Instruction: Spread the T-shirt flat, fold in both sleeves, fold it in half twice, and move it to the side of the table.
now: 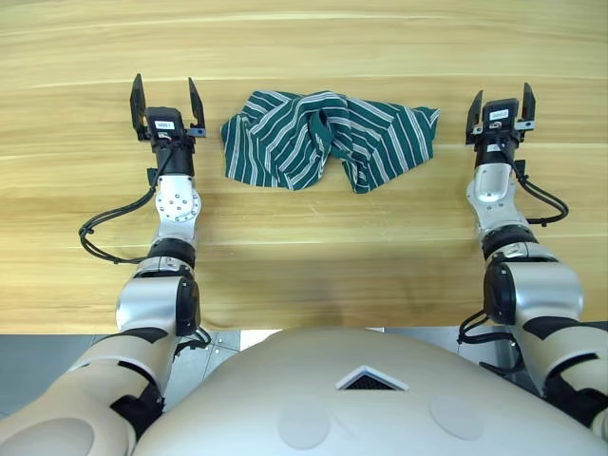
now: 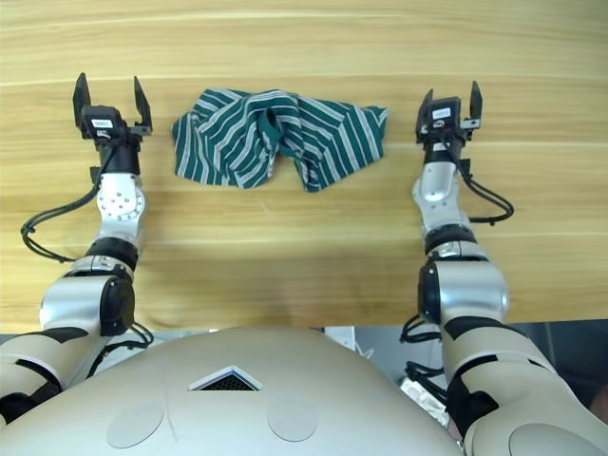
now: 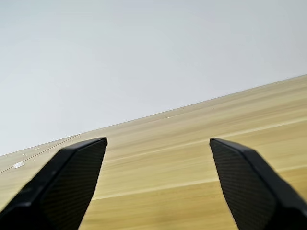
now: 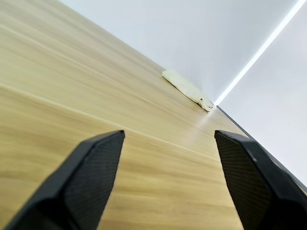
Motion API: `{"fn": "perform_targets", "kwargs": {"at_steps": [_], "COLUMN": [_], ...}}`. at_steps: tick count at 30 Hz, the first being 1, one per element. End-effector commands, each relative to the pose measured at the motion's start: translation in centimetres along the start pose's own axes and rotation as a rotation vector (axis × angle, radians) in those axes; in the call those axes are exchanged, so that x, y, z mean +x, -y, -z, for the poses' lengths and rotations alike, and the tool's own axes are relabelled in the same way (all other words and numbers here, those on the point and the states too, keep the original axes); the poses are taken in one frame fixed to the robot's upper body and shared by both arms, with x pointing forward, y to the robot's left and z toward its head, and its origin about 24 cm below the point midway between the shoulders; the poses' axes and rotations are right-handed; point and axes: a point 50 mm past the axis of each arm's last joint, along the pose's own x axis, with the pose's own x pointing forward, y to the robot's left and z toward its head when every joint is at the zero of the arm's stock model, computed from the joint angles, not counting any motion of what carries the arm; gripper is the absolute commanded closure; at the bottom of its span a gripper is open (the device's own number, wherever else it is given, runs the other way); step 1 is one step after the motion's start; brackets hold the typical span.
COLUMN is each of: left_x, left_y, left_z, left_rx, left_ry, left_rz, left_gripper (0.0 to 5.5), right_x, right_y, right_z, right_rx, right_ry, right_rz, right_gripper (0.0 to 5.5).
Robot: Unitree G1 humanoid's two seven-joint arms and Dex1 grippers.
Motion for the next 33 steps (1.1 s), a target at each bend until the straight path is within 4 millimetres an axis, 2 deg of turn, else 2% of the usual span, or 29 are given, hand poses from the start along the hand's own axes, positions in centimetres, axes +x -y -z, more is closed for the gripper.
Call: {"fn": "perform_targets", "kwargs": {"at_steps": [1, 12, 21, 33], "left_x": [-0.2, 0.6, 1.4, 1.6], "left_y": [0.7, 0.7, 1.4, 1.6], "left_z": [0.3, -0.4, -0.2, -0.5], "left_rx": [-0.06, -0.001, -0.074, -0.131], "left_ry": [-0.033, 0.008, -0.048, -0.024], "left_rz": [0.048, 0.031, 0.082, 0.08], "left_gripper": [1.53, 1.53, 1.53, 1.53], "right_x": [0.0, 0.3, 0.8, 1.0], "right_y": [-0.2, -0.7, -0.9, -1.3], "right_z": [-0.2, -0.9, -1.0, -1.4], "right_rx": [-0.029, -0.077, -0.07, -0.117], "right_ry": [0.025, 0.064, 0.025, 0.047], "right_rz": [-0.025, -0.027, -0.016, -0.03], "right_gripper": [2.0, 2.0, 2.0, 2.0]}}
